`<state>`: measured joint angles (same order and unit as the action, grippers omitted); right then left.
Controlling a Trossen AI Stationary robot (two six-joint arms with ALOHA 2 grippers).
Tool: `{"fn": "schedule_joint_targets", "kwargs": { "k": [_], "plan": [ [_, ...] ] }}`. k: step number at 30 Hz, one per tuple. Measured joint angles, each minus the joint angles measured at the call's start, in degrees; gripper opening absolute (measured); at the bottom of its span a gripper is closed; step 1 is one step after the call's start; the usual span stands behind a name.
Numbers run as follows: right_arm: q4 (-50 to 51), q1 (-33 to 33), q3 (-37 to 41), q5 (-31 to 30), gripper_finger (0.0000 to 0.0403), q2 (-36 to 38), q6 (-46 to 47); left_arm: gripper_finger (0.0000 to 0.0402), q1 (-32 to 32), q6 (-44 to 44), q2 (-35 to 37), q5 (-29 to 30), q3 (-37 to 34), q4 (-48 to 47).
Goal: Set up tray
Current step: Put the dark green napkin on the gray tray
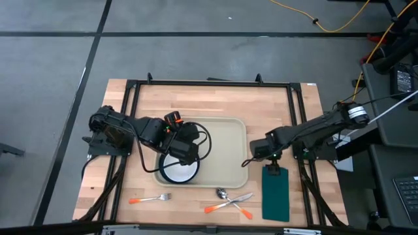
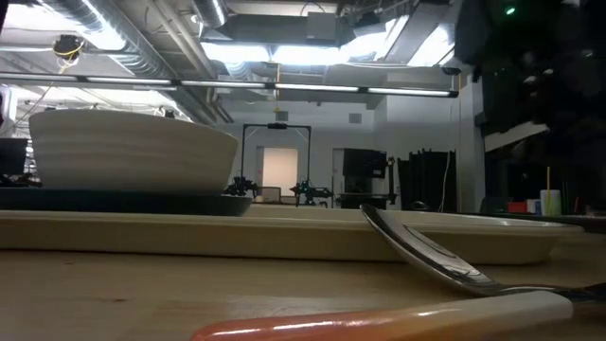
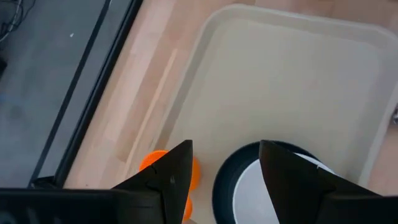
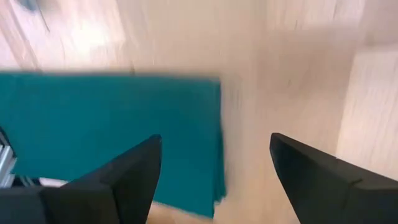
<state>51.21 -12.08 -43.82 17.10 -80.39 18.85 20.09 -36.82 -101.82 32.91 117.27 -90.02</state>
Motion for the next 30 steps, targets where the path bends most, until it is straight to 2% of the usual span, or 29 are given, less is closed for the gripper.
{"fn": "schedule_joint_targets", "kwargs": {
  "k": [7, 13, 20, 30],
  "plan": [
    [-3.97, 4.57, -0.03, 0.72, 0.03, -2.13, -4.59, 0.018, 0.0, -0.96, 0.0, 0.0, 0.0, 0.0],
    [-4.35, 5.22, 0.48, 2.07, 0.03, -2.17, -7.15, 0.018, 0.06, -0.96, -0.02, -0.6, 0.0, 0.0],
    [-9.06, 5.33, 4.13, 3.76, 0.03, -2.17, -6.99, 0.018, 0.06, -0.46, -0.02, -0.7, 0.0, 0.0],
    [-14.67, 4.97, 9.07, 10.29, 0.03, -1.96, -3.83, 0.018, 0.06, -0.46, -0.02, -0.46, 0.0, 0.0]
  ]
}}
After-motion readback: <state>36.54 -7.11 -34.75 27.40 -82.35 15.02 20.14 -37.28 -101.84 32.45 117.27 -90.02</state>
